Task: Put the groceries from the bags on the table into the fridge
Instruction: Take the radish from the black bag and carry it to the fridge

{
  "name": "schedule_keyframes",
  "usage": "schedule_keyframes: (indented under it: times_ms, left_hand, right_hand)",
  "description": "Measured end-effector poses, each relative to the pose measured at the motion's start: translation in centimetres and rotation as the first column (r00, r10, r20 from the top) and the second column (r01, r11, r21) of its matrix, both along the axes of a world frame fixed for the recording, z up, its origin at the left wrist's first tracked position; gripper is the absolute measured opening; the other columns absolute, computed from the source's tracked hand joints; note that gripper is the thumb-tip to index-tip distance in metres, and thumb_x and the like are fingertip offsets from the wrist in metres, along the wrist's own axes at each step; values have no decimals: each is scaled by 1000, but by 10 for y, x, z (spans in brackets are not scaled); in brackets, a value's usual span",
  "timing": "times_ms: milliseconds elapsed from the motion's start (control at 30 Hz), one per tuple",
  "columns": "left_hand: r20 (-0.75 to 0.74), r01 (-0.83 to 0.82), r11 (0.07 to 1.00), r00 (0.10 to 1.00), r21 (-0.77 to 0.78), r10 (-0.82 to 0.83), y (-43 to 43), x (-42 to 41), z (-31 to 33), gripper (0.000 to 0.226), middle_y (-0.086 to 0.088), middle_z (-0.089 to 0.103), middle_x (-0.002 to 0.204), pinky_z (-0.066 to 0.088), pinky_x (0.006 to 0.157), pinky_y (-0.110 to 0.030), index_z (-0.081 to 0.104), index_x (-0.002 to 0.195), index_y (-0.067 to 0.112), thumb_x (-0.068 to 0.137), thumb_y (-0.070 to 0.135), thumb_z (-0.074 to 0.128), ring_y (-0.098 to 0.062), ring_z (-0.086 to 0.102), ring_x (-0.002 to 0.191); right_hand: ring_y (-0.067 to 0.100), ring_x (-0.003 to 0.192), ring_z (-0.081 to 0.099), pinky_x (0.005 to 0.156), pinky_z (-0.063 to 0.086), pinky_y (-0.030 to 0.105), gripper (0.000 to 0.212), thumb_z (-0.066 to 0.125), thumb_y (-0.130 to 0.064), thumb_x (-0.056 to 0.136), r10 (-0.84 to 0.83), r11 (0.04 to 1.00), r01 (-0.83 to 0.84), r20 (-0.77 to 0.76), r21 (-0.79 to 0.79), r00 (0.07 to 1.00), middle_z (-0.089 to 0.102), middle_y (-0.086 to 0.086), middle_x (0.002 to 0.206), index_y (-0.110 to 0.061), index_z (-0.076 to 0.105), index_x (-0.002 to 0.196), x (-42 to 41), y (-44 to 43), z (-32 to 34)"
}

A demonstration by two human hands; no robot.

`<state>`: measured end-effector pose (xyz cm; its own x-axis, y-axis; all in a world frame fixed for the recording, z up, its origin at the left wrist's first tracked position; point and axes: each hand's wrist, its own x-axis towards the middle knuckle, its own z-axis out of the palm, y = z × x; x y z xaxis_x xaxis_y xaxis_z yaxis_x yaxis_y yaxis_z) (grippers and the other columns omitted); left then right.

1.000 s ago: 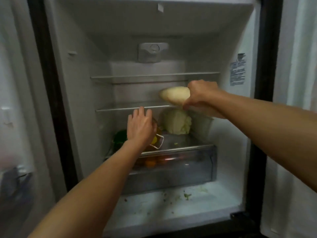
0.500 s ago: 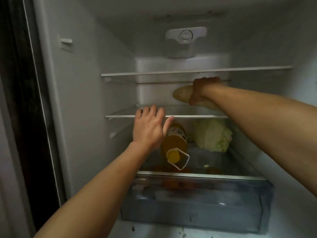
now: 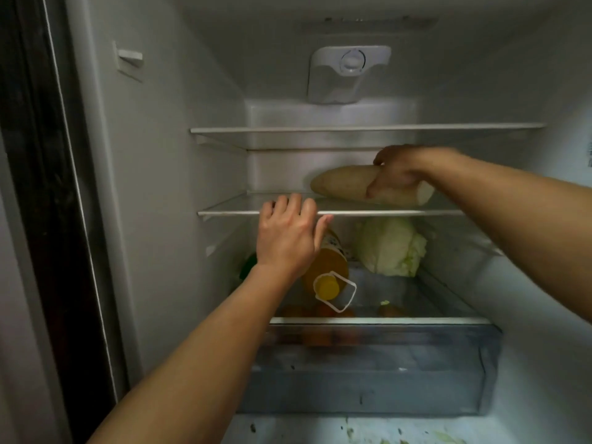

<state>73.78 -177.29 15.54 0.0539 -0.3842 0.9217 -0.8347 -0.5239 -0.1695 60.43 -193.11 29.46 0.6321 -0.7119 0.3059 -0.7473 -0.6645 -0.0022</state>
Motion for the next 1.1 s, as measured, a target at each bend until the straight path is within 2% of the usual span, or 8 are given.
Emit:
schedule_keyframes:
  times_ms: [133, 233, 367, 533, 733, 867, 933, 1100]
  left_hand:
    - [-4, 14, 1000, 1000, 17, -14, 0, 1, -1, 40, -10, 63, 90, 40, 73, -38, 61, 91, 13, 98, 45, 37, -29, 57, 83]
    - [-15, -1, 1000, 1000, 29, 1, 1, 0, 1, 39, -9, 63, 89, 40, 72, -38, 61, 91, 13, 97, 44, 39, -29, 57, 81]
    - [-27, 0, 999, 1000, 52, 1, 2, -2, 1, 37, -9, 63, 94, 42, 75, -39, 61, 96, 13, 99, 42, 38, -29, 57, 86]
    - [-47, -2, 997, 999, 83, 6, 5, -5, 2, 37, -11, 61, 99, 40, 79, -41, 58, 101, 13, 100, 41, 34, -30, 55, 91]
    - [-158, -9, 981, 987, 192, 40, 14, -17, 2, 41, -17, 53, 122, 30, 105, -47, 50, 121, 11, 98, 42, 34, -34, 45, 115]
    - [-193, 0, 962, 980, 271, 54, 34, -36, -11, 59, -22, 37, 143, 18, 116, -49, 30, 143, 9, 93, 35, 46, -39, 29, 135]
    - [-270, 49, 956, 962, 289, 32, 55, -57, -23, 55, -20, 33, 145, 23, 113, -46, 36, 139, 11, 91, 32, 51, -36, 28, 136]
    - [-491, 162, 956, 871, 244, -22, 132, -111, -66, 28, -10, 53, 115, 45, 78, -41, 55, 110, 13, 92, 33, 48, -30, 52, 105]
  right_hand:
    - [33, 125, 49, 101, 43, 41, 80, 73, -49, 77, 37, 999, -35, 44, -33, 998, 47, 9, 143, -16, 42, 143, -18, -3, -11]
    - [33, 110, 57, 87, 48, 38, 65, 66, -51, 79, 15, 982, -7, 41, -188, 999, 57, 10, 127, -18, 49, 133, -2, 3, -24]
    - [32, 104, 59, 74, 38, 33, 48, 60, -41, 86, 5, 931, 6, 30, -366, 1000, 59, 12, 118, -16, 51, 126, 24, 10, -37]
    - [35, 108, 54, 74, 35, 36, 52, 52, -45, 90, 59, 936, -39, 47, -351, 997, 52, 14, 123, -19, 46, 135, 6, 19, -42]
    - [37, 104, 56, 71, 38, 38, 46, 46, -42, 94, 97, 896, -19, 154, -444, 983, 54, 14, 122, -19, 51, 132, -65, 67, -67]
    - [33, 107, 55, 75, 45, 42, 41, 47, -42, 94, 125, 874, -34, 156, -484, 980, 56, 12, 120, -18, 52, 128, -111, 101, -104]
    - [32, 108, 55, 76, 46, 41, 40, 48, -40, 93, 134, 881, -42, 164, -471, 977, 58, 11, 120, -17, 54, 125, -129, 118, -122]
    - [29, 109, 57, 75, 46, 39, 38, 48, -42, 93, 173, 917, -91, 180, -389, 968, 60, 7, 118, -21, 57, 122, -150, 163, -175]
